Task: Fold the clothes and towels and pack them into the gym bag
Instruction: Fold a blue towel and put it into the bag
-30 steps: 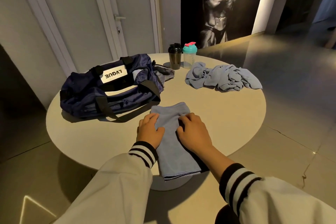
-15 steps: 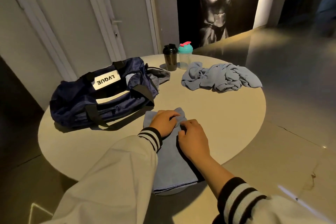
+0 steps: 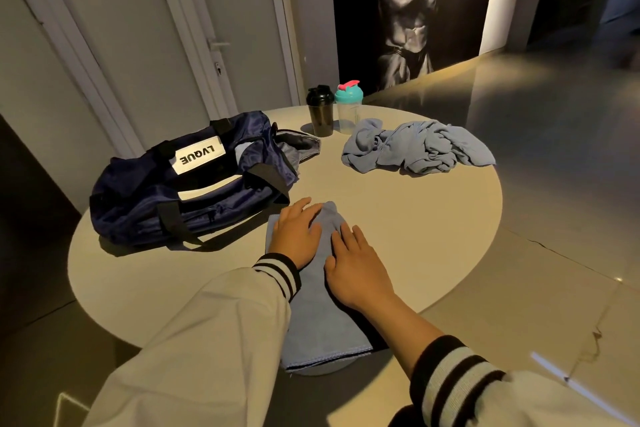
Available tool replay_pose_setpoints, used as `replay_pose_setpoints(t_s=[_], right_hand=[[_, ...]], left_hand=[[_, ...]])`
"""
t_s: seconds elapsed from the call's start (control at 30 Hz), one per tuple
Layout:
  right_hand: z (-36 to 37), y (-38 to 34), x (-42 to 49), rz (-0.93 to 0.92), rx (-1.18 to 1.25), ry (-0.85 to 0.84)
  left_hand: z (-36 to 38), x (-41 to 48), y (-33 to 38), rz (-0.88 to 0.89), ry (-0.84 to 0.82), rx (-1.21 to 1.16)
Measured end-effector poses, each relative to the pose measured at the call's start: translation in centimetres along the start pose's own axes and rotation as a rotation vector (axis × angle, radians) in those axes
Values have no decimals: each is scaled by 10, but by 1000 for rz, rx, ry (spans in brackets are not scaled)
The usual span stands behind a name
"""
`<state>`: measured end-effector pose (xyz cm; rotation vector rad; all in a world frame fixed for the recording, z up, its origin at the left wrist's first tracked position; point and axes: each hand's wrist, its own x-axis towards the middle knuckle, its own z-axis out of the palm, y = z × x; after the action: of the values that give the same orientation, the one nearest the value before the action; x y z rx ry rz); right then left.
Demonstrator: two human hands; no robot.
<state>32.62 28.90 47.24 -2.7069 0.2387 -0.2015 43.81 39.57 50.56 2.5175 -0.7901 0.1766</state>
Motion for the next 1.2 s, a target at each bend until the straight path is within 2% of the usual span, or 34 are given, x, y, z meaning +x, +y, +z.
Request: replay_pose_setpoints(t_s=[0.1, 0.17, 0.27, 0.43, 0.67, 0.83, 0.93, 1.1, 1.2], right_hand=[[-4, -3, -4, 118, 63, 53], [-7, -6, -8, 168, 89, 118], [-12, -11, -9, 163, 103, 142], [-28, -26, 11, 137, 56, 97], [-32, -30, 48, 217, 3, -49], [-28, -28, 48, 174, -19, 155], [-26, -28, 53, 181, -32, 110], [-19, -25, 59, 9, -111, 11], [-16, -23, 62, 45, -96, -67]], left_hand=[[-13, -12, -17, -19, 104, 146], [-19, -26, -32, -100, 56, 176], [-19, -41, -45, -183, -35, 30], [-11, -35, -45, -208, -125, 130], [-11, -35, -49, -167, -59, 25], [-8, -33, -55, -207, -70, -51], [-8, -33, -55, -206, -79, -57], [-12, -34, -49, -194, -72, -12], [-10, -33, -51, -213, -79, -61]])
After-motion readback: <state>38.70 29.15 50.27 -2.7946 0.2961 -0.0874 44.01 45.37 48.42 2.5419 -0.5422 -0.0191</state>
